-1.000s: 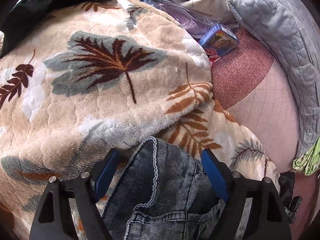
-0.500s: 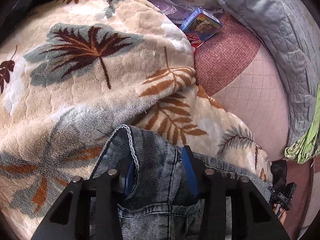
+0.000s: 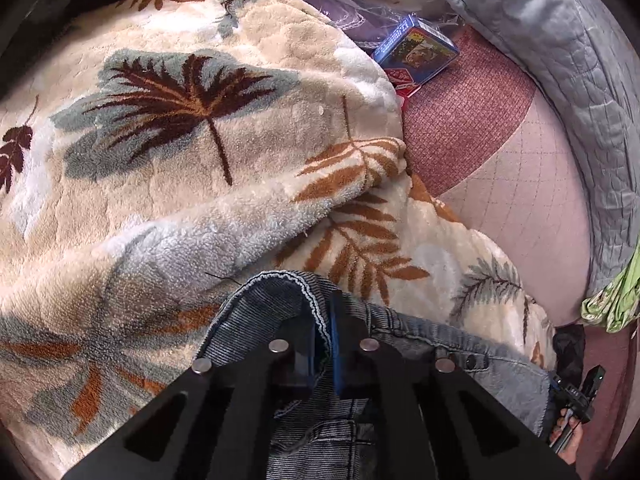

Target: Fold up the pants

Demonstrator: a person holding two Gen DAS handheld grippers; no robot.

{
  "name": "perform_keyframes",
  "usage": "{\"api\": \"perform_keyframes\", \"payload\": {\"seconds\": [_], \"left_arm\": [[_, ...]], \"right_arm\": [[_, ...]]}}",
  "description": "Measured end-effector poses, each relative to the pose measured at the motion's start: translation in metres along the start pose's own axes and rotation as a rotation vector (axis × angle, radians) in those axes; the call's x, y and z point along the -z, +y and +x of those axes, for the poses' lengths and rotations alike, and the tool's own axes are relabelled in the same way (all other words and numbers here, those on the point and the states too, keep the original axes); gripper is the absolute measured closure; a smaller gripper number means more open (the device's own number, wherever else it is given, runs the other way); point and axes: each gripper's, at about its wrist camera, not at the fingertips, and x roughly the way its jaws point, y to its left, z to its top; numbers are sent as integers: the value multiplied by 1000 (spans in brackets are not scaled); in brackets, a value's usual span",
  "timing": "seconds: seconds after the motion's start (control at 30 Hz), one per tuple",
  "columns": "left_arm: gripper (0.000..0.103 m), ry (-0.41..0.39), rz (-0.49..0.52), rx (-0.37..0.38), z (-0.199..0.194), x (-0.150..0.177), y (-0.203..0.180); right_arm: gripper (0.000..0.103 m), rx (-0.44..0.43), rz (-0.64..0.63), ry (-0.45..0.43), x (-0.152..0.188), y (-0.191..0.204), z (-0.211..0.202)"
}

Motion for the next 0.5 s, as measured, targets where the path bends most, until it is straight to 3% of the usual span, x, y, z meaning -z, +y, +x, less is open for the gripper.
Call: {"api": "perform_keyframes", "payload": {"seconds": [0.23,0.33,0.43,0.5], "left_arm": [[99,-50,23,90,-41,13,-3],[99,-95,27,152,-73,21,-1],[99,-98,68,148,-90,30,-3],[99,-91,56,133,-90,32,-2]], "right_arm": [[88,-8,-37,-83,9,8,-44],[97,-30,-47,-142,18,15,-76],[96,-19,-71,-136,25,21,-92],[93,-20,-16,-153,27,15,-95]]}}
